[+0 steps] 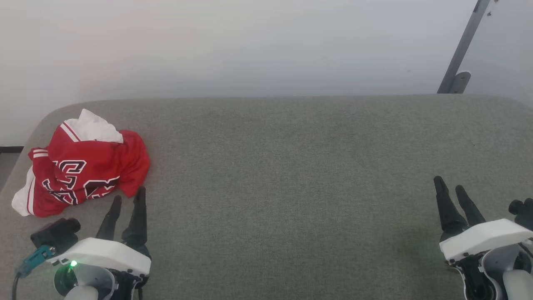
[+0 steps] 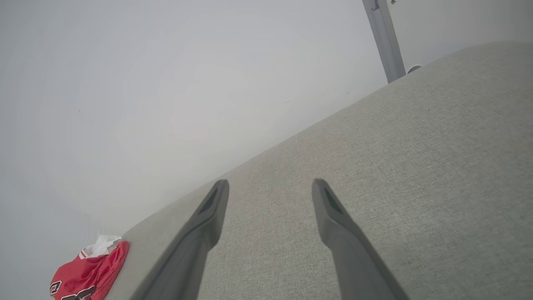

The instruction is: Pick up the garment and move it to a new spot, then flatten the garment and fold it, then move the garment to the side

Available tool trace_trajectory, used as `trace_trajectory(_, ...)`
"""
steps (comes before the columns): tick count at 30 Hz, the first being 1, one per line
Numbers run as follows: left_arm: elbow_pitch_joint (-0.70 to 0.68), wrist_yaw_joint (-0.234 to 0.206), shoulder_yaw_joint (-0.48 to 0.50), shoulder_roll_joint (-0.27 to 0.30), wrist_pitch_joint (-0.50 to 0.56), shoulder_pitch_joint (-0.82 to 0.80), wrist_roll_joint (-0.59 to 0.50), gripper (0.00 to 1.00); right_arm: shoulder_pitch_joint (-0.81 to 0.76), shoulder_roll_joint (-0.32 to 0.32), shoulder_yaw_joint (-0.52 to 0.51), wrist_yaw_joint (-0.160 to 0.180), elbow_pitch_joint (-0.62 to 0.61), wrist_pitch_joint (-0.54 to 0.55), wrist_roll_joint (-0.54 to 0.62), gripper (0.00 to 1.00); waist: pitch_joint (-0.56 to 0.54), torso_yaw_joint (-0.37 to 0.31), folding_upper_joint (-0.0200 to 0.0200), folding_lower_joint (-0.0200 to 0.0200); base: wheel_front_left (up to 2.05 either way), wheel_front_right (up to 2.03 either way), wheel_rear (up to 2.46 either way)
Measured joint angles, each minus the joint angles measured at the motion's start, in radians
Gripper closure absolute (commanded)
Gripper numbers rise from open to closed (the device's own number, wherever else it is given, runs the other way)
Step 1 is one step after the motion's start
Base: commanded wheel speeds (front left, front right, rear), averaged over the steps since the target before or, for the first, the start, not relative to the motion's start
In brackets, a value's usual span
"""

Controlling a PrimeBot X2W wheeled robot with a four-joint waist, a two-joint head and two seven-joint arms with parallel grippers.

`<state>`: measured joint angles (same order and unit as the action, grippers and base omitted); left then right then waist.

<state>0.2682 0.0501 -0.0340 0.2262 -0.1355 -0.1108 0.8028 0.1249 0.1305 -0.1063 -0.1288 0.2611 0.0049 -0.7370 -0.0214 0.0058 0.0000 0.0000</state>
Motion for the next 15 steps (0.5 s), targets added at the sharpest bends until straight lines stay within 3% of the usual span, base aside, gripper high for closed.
trace_trajectory(15, 0.015, 0.026, 0.004, 0.001, -0.038, 0.000, -0.135, 0.00, -0.009, 0.006, -0.005, 0.000, -0.032, -0.005, 0.150, 0.00, -0.001, -0.001, 0.0000, 0.0000, 0.00, 0.00, 0.00)
